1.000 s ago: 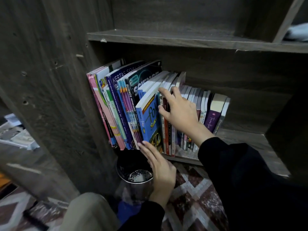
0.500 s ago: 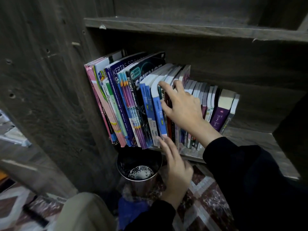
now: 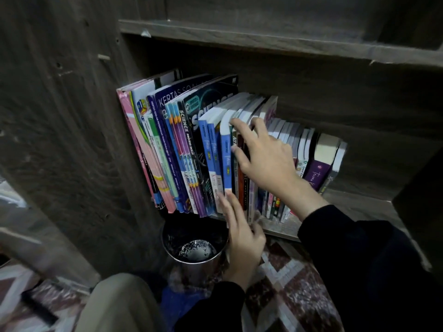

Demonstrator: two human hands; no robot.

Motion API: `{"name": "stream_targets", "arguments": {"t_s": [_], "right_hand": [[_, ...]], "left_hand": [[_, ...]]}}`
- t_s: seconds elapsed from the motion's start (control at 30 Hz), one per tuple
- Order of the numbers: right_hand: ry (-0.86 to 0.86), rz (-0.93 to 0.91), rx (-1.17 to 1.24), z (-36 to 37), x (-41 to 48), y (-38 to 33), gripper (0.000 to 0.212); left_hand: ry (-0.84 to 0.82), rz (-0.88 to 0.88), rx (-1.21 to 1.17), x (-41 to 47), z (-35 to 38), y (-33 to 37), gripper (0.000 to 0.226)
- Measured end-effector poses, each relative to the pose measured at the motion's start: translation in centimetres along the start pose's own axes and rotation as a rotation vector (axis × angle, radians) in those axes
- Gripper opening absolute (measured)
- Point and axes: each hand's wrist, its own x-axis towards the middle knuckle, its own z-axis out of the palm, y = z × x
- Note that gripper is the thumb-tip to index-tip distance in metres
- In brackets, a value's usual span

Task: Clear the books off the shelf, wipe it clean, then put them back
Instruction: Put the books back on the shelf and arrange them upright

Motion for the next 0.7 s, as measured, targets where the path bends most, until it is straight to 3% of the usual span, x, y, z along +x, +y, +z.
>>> {"name": "stream_targets", "arguments": {"t_s": [0.13,0.27,0.37,0.47,0.57,0.7], "right_hand": [[0.006,0.004,-0.018,-0.1,0.1,0.0,0.050],[-0.001,0.002,-0.017,0.0,0.4,-0.2,0.050],[0.003,-0.011,0.008,-0.1,0.6,-0.6,0.050],[0.016,0.022,0.011,-0.2,0.9,-0.9,0.050],[0.045,-0.025,-0.048,-0.8,2.2,-1.4,0.056],[-0.170,-0.173,-0.024,-1.7,4.6,-2.2,0.078]], "left_hand": [[-0.092,-0.162,0.001,3.1,0.5,0.1,0.104],[-0.098,-0.155,-0.087,3.5,1.0,0.5,0.109],[-0.050,-0.206,-0.065,3.2,0.6,1.0,0.101],[0.166,-0.109,-0.037,3.8,-1.4,2.8,0.089],[0.223,0.041,-0.011,6.9,-4.1,4.3,0.087],[0.150,-0.062,-0.045,9.2,-6.2,6.0,0.074]]}}
